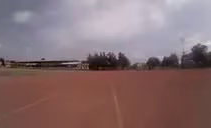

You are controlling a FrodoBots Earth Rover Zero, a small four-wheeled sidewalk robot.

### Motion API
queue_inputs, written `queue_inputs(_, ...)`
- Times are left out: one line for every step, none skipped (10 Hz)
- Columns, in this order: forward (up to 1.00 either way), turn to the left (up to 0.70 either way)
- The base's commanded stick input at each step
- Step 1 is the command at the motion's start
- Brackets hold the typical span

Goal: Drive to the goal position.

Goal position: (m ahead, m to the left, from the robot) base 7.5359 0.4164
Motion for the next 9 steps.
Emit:
queue_inputs(0.63,0.0)
queue_inputs(0.63,0.0)
queue_inputs(0.63,0.0)
queue_inputs(0.63,0.0)
queue_inputs(0.63,0.0)
queue_inputs(0.63,0.0)
queue_inputs(0.63,0.0)
queue_inputs(0.63,-0.07)
queue_inputs(0.63,-0.17)
